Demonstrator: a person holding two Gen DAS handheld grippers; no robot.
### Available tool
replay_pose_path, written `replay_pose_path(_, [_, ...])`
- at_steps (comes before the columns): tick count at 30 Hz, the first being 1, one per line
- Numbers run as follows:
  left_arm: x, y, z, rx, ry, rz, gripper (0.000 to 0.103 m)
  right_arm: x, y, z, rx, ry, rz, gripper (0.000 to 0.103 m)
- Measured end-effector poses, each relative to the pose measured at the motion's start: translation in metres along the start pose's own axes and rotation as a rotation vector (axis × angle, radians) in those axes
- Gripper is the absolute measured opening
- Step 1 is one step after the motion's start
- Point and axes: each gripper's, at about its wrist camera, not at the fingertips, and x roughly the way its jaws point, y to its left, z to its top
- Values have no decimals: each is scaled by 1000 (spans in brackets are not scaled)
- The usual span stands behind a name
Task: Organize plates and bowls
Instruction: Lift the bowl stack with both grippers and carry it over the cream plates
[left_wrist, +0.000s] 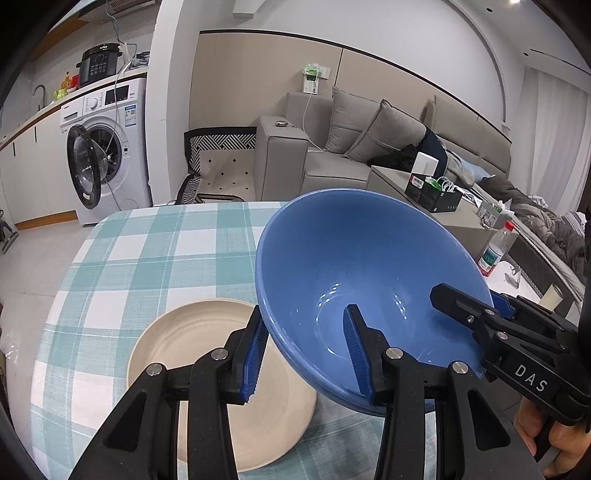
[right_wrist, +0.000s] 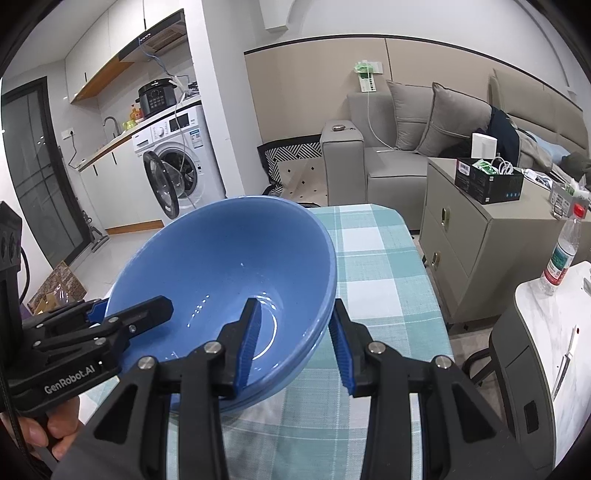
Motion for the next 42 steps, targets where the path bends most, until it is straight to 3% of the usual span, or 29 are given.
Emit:
replay_pose_path(18, [-30,44,-5,-46,-25,40,42,7,46,1,-51,10,30,38])
replay_pose_path(42, [-21,107,-22,-128,5,113,42,58,90,-6,-89,72,94,38])
